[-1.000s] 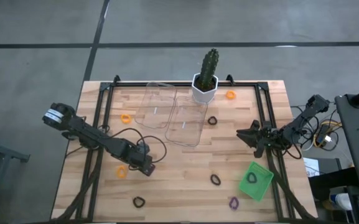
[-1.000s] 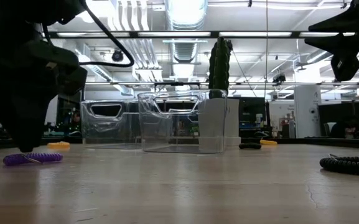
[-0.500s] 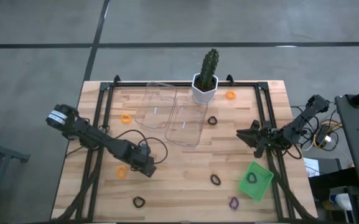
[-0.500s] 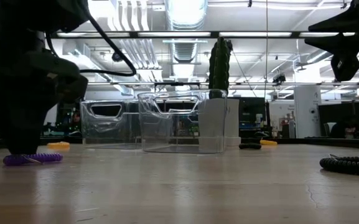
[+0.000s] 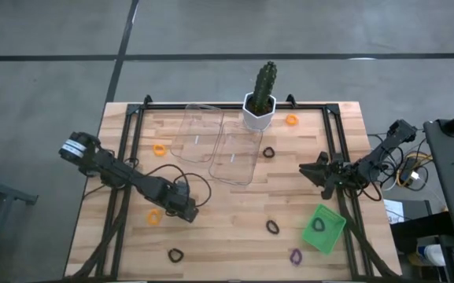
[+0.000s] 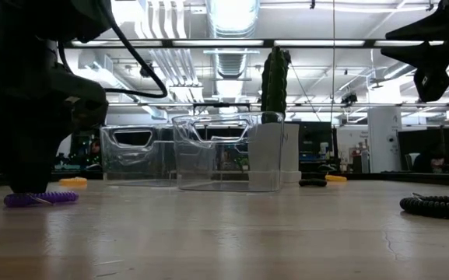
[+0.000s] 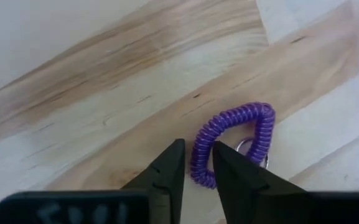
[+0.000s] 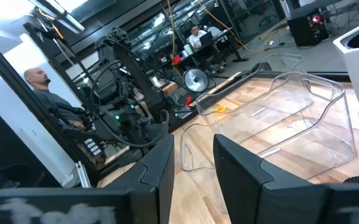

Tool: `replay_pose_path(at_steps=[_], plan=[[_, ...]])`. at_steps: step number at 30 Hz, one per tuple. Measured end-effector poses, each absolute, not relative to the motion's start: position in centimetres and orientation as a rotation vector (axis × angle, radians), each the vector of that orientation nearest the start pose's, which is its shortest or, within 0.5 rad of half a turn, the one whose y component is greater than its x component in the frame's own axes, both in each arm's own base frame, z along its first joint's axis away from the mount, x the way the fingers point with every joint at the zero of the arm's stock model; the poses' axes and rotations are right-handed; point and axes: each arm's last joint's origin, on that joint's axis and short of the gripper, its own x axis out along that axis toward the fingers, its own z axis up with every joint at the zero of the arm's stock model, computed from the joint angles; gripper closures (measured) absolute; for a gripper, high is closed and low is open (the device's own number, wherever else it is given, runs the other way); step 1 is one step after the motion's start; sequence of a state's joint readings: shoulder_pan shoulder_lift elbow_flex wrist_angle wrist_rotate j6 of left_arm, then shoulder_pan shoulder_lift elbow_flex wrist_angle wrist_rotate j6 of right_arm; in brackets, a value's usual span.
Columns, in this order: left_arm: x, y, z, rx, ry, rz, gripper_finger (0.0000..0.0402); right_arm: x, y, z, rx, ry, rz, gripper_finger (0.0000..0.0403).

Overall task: Sort items
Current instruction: Put the left purple keychain into the green bin

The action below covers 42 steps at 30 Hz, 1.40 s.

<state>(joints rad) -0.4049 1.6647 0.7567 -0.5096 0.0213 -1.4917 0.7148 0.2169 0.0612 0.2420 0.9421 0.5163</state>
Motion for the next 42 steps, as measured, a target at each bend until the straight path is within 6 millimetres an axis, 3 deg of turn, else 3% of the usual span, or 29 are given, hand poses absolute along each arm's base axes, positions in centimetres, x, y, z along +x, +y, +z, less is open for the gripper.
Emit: replay_pose_path(at_steps=[8,16,30,42], plan=[[23.5,-10.1,11.3,-0.955,1.304,0.796,0.0388,8.9,4.7,18.9,0.577,-0.116,-0.207,0.0296],[23.8,-10.2,12.3,-0.938,1.301,0.773,0.0399,8.9,4.7,18.9,0.577,-0.116,-0.207,0.0296],[25.2,-10.5,20.7,-0.861,1.066,0.518,0.0401,8.9,4.7,18.9,0.593,-0.119,-0.198,0.0296],[29.0,-8.8,28.3,-0.647,0.738,0.438,0.0401,8.9,4.8,20.4,0.653,-0.168,-0.138,0.0293]])
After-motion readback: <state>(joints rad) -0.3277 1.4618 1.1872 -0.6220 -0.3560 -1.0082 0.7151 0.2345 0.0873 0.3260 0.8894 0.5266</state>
